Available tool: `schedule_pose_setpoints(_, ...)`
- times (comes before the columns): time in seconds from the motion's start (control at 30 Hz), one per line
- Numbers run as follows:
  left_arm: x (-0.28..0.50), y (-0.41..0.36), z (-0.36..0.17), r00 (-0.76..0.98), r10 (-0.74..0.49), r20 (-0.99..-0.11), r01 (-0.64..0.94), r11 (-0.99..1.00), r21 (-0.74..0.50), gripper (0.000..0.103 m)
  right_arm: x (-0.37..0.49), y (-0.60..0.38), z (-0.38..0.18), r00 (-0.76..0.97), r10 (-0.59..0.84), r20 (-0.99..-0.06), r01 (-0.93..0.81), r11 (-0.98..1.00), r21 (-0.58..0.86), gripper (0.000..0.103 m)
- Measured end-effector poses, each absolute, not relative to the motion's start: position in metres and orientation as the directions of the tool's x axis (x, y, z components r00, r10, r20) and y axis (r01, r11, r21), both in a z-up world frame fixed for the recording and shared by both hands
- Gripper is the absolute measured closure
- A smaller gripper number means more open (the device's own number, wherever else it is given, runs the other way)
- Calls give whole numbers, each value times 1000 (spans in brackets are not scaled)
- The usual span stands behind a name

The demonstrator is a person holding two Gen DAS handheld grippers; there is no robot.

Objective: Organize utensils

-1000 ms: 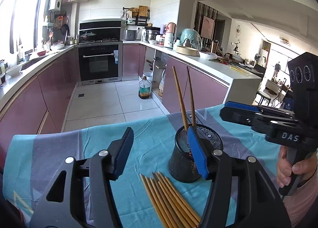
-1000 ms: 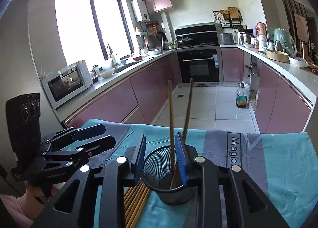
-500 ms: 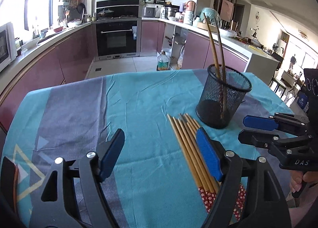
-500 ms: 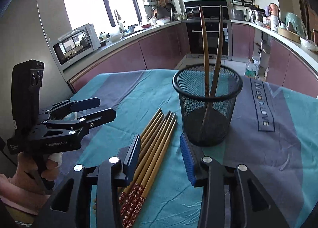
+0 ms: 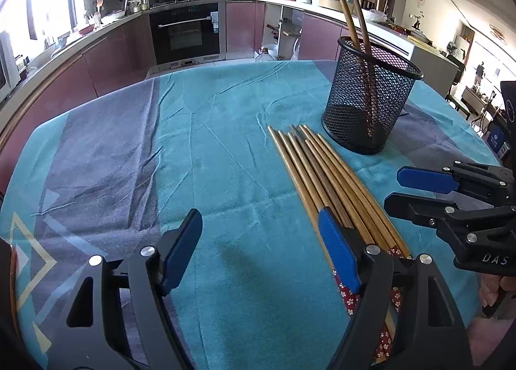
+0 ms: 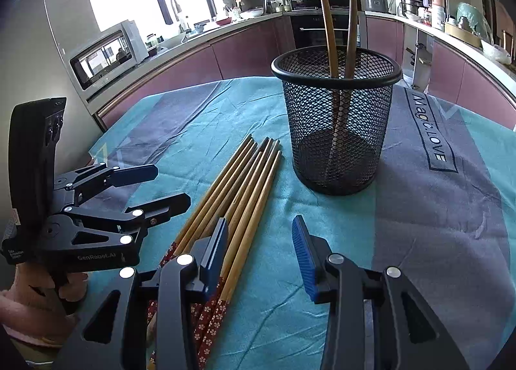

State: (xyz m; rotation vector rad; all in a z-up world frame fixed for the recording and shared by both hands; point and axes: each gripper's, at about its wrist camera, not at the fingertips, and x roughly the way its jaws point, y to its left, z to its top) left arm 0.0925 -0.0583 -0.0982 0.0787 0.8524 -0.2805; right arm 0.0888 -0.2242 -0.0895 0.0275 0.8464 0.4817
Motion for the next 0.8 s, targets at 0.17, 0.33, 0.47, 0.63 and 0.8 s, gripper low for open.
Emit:
schedule_pose_setpoints(0.17,96,-63,-99,607,-207,-767,282,959,-35,29,88,-220,-96,562,405,-722,-395,898,196,64)
schedule_pose_setpoints(0.33,98,-68,-100,598,-208,-774,293,956,-30,29,90,-217,-98,560,396,-728,-393,900,187,64)
schedule_pose_setpoints(0.47,99,-70,-101,595,-210,-776,295,955,-32,29,92,-214,-100,556,386,-736,-388,904,181,64)
schedule_pose_setpoints(0.63,99,-69,-103,593,-214,-776,294,955,-39,29,93,-212,-101,553,382,-740,-387,905,178,64)
schedule_pose_setpoints(0.8,101,-69,-104,590,-219,-777,296,954,-45,29,94,-211,-102,553,375,-744,-382,908,174,64)
